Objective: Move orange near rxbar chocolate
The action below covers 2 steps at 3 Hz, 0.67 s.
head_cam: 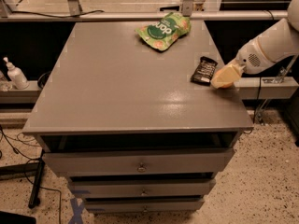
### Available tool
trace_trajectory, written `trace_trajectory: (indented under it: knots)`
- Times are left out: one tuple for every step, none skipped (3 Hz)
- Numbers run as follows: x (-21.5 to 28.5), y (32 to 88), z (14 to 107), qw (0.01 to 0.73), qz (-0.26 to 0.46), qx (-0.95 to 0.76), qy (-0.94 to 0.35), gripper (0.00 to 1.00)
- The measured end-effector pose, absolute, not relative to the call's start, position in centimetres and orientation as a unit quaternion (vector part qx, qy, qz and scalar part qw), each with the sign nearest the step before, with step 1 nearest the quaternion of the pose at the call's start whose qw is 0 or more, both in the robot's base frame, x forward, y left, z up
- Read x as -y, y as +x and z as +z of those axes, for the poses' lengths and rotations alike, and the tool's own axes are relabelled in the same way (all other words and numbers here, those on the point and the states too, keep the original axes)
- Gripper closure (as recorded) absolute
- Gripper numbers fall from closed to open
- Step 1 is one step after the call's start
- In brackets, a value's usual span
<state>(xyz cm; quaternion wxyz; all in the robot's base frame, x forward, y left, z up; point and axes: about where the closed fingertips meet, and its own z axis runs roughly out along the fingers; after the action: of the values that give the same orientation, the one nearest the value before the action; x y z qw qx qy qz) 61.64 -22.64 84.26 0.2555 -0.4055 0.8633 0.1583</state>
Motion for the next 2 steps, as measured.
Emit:
trace_trajectory:
  knots:
    - [22.55,61.64,84.32,0.256,0.160,-0.864,-0.404,0.13]
    - [22.58,61.59,84.31,0.257,0.161,-0.864,-0.401,0.00]
